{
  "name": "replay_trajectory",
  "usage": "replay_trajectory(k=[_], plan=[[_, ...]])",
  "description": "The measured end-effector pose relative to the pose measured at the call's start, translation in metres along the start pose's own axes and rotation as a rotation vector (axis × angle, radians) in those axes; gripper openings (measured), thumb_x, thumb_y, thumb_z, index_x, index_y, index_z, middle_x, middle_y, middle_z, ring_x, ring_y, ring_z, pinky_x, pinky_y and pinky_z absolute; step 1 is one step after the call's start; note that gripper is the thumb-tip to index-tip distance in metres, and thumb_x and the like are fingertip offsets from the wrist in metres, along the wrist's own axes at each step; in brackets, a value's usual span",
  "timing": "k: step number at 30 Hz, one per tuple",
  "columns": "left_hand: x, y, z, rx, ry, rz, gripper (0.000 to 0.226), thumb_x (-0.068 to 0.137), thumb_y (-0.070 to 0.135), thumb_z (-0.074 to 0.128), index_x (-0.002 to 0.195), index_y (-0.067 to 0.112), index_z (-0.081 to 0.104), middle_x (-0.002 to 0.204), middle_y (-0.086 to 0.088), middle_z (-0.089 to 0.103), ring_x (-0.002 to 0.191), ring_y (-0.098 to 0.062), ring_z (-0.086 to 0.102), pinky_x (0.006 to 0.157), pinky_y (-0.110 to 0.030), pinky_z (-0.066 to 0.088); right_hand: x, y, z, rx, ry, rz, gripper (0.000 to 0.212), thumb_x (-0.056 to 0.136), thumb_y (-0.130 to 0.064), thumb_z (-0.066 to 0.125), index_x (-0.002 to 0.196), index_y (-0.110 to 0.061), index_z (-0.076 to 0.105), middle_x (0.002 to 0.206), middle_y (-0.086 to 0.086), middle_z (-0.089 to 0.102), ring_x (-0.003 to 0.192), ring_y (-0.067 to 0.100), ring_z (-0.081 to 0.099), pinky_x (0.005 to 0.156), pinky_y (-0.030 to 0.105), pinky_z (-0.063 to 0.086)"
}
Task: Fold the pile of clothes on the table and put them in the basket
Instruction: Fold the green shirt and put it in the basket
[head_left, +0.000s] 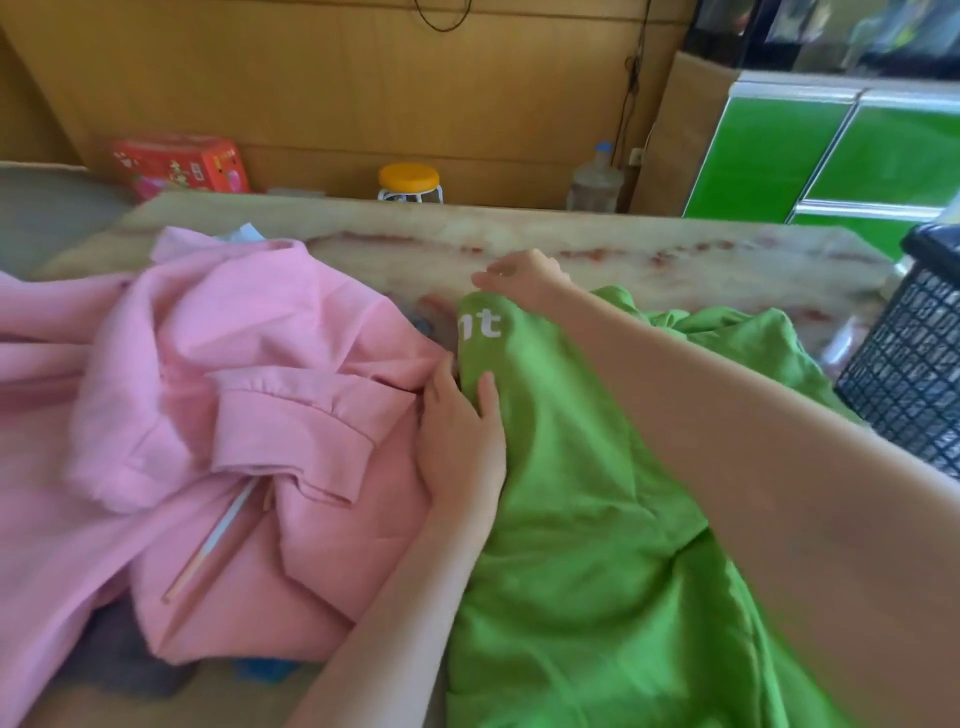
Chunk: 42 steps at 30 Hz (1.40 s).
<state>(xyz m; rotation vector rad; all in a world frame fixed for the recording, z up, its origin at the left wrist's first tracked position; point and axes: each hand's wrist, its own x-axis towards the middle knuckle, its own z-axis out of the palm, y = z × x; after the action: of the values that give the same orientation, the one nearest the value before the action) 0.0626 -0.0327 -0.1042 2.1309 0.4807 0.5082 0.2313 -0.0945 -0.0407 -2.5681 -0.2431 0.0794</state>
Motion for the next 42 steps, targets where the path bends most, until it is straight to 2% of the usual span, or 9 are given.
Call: replay_trajectory(k=[4,8,10,17,23,26,30,36,42], plan=[[-0.002,-0.001,0.000,0.101,-0.009,0.063,0.063,0.089,0.051,0.048,0.145,0.032,0.027,0.129,-0.003,0.051,0.115,-0.023,0.050,0.090,-0.034,0.041,0.004,-0.009,0.037,-0.116,0.001,0.027,0.053,0.077,-0.066,0.057,0.106,-0.023,0.068,0.107,0.001,0.063,0.121,0.028,0.035,0.101,0.036,0.024],[0.005,-0.007,0.002,0.148,-0.056,0.099,0.055,0.090,0.049,0.048,0.142,0.045,0.031,0.110,-0.003,0.050,0.097,-0.021,0.053,0.079,-0.031,0.042,0.015,-0.011,0.051,-0.090,0.305,-0.110,0.013,0.085,-0.030,0.061,0.092,-0.025,0.070,0.101,-0.001,0.066,0.113,0.025,0.037,0.098,0.035,0.015],[0.006,-0.009,0.004,0.185,-0.066,0.107,0.048,0.090,0.050,0.047,0.138,0.043,0.040,0.112,-0.002,0.050,0.101,-0.021,0.051,0.084,-0.032,0.042,0.014,0.000,0.055,-0.085,0.269,-0.070,0.012,0.086,-0.030,0.061,0.093,-0.025,0.069,0.104,0.002,0.067,0.115,0.027,0.037,0.096,0.035,0.020],[0.005,-0.003,-0.003,0.224,-0.166,0.037,0.051,0.091,0.052,0.044,0.138,0.033,0.042,0.137,-0.008,0.044,0.125,-0.027,0.040,0.105,-0.036,0.033,-0.030,0.014,-0.005,0.054,0.181,-0.052,0.043,0.088,-0.046,0.057,0.126,-0.027,0.054,0.137,0.005,0.043,0.129,0.029,0.028,0.105,0.035,0.022],[-0.013,0.004,-0.033,-0.017,-0.371,-0.006,0.073,0.078,0.046,0.069,0.141,0.022,0.040,0.138,-0.006,0.050,0.128,-0.020,0.045,0.105,-0.030,0.036,-0.174,0.086,-0.046,0.030,0.188,0.251,0.074,0.075,-0.066,0.059,0.135,-0.028,0.040,0.139,0.010,0.032,0.129,0.030,0.030,0.109,0.043,0.028],[-0.033,0.001,-0.049,-0.014,-0.363,-0.012,0.080,0.073,0.044,0.074,0.141,0.024,0.038,0.139,-0.003,0.048,0.125,-0.019,0.048,0.104,-0.034,0.038,-0.239,0.098,-0.049,0.274,0.048,0.368,0.092,0.060,-0.072,0.061,0.133,-0.021,0.037,0.117,0.007,0.052,0.102,0.021,0.055,0.088,0.037,0.047],[-0.046,-0.001,-0.062,-0.004,-0.382,-0.031,0.077,0.075,0.042,0.073,0.140,0.022,0.038,0.134,0.000,0.053,0.121,-0.021,0.051,0.103,-0.036,0.040,-0.272,0.093,-0.047,0.298,0.025,0.270,0.073,0.074,-0.050,0.071,0.133,-0.022,0.038,0.088,-0.004,0.056,0.076,0.009,0.057,0.058,0.020,0.041],[-0.059,0.005,-0.067,0.100,-0.274,0.171,0.062,0.082,0.016,0.070,0.138,0.012,0.043,0.134,-0.009,0.050,0.122,-0.024,0.047,0.098,-0.025,0.031,-0.282,0.086,-0.037,0.392,0.134,0.179,0.061,0.084,-0.022,0.070,0.135,-0.025,0.036,0.100,0.009,0.058,0.087,0.021,0.055,0.074,0.031,0.046],[-0.077,0.005,-0.066,0.282,-0.305,0.185,0.054,0.094,0.023,0.054,0.144,0.022,0.034,0.132,-0.017,0.043,0.117,-0.030,0.049,0.095,-0.033,0.037,-0.295,0.099,-0.028,0.321,0.100,0.204,0.058,0.082,-0.023,0.071,0.130,-0.019,0.038,0.085,-0.001,0.054,0.073,0.008,0.048,0.055,0.015,0.035]])
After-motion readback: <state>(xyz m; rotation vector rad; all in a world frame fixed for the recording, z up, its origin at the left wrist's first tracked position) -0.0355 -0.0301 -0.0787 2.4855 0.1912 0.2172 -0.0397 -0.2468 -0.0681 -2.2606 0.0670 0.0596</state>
